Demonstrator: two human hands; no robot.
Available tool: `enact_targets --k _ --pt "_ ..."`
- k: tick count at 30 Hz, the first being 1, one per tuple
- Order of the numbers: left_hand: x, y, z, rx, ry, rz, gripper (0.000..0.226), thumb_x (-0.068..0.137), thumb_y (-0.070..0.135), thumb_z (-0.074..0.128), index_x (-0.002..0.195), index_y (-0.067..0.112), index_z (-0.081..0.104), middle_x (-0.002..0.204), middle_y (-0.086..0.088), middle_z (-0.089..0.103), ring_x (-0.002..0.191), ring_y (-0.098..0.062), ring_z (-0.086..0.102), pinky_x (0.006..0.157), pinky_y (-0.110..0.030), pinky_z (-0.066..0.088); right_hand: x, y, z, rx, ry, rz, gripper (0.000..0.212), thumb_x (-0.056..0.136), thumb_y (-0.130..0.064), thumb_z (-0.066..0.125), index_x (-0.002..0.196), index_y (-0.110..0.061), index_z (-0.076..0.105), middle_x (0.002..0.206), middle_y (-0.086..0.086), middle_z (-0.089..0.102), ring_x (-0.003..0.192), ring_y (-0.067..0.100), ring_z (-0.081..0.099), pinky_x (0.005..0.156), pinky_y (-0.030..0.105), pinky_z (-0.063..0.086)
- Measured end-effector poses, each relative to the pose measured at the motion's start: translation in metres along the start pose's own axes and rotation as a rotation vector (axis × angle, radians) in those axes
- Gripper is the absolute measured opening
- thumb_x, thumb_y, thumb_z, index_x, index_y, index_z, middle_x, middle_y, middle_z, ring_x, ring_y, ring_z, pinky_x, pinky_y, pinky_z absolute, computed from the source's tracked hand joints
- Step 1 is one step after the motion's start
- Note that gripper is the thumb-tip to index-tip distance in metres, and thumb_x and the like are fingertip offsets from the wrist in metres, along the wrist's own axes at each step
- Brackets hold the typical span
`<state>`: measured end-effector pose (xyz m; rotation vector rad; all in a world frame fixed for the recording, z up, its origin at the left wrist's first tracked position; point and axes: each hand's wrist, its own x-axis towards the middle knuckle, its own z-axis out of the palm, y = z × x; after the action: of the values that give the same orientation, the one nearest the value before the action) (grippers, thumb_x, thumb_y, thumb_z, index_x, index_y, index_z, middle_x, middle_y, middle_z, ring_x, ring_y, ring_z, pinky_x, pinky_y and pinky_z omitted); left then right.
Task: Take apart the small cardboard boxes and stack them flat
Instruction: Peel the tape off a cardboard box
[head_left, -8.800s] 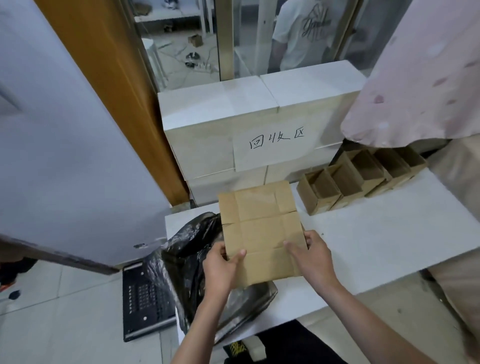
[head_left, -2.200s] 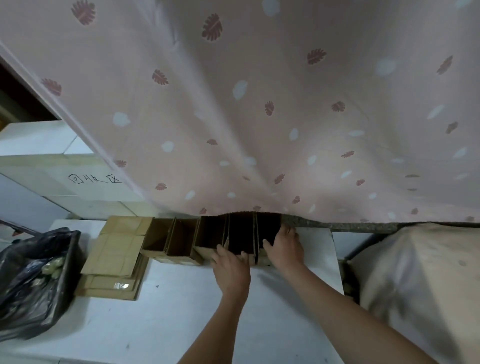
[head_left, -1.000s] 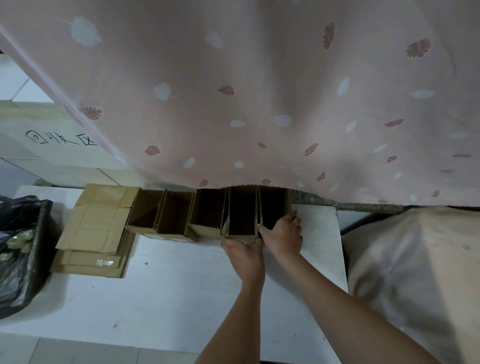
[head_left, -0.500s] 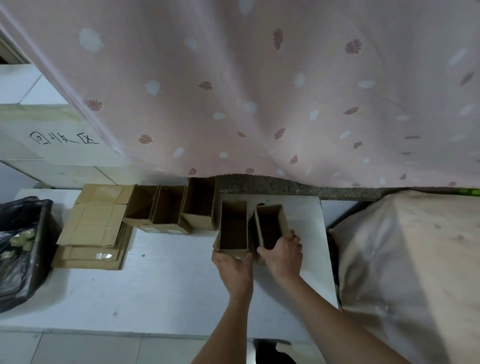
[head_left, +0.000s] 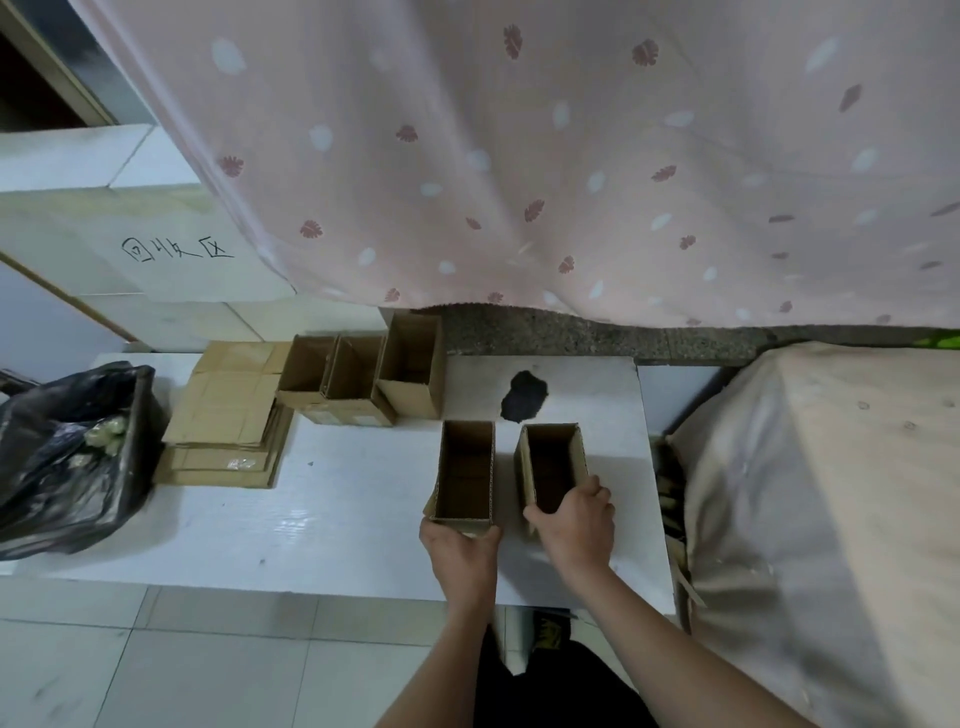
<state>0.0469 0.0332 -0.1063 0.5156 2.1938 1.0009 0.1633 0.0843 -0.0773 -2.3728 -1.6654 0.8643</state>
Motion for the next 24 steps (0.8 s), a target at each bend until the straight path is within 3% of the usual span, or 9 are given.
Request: enact_targets --k 3,17,24 --pt "-0.012 -0.013 -0.009 0.033 -0.036 0.009 0.081 0.066 0.02 0.091 0.13 0.018 0.041 0.114 0.004 0.047 0.1 -0.017 0.055 0.089 -0.035 0.054 -0.016 0.006 0.003 -0.002 -0.003 0.018 0.092 0.077 -0.056 0.074 0.138 0.0 0.034 0.129 0.016 0.049 0.113 0.03 0.055 0.088 0.035 0.052" --pt "-0.015 -0.025 -0.023 -0.053 -0.066 -0.026 0.081 0.071 0.009 0.087 0.135 0.016 0.038 0.118 0.002 0.047 0.107 -0.019 0.055 0.095 -0.028 0.047 -0.042 0.008 0.012 0.07 0.019 0.094 0.089 0.079 -0.051 0.075 0.138 0.002 0.035 0.128 0.017 0.048 0.114 0.034 0.053 0.085 0.037 0.052" --pt "-0.014 -0.018 -0.027 0.085 -0.103 -0.119 0.105 0.072 0.02 0.089 0.15 0.005 0.021 0.142 -0.016 0.035 0.122 -0.036 0.052 0.099 -0.042 0.049 -0.041 0.009 0.006 0.095 -0.013 0.121 0.082 0.08 -0.047 0.075 0.135 0.002 0.039 0.128 0.018 0.047 0.114 0.034 0.053 0.086 0.037 0.05"
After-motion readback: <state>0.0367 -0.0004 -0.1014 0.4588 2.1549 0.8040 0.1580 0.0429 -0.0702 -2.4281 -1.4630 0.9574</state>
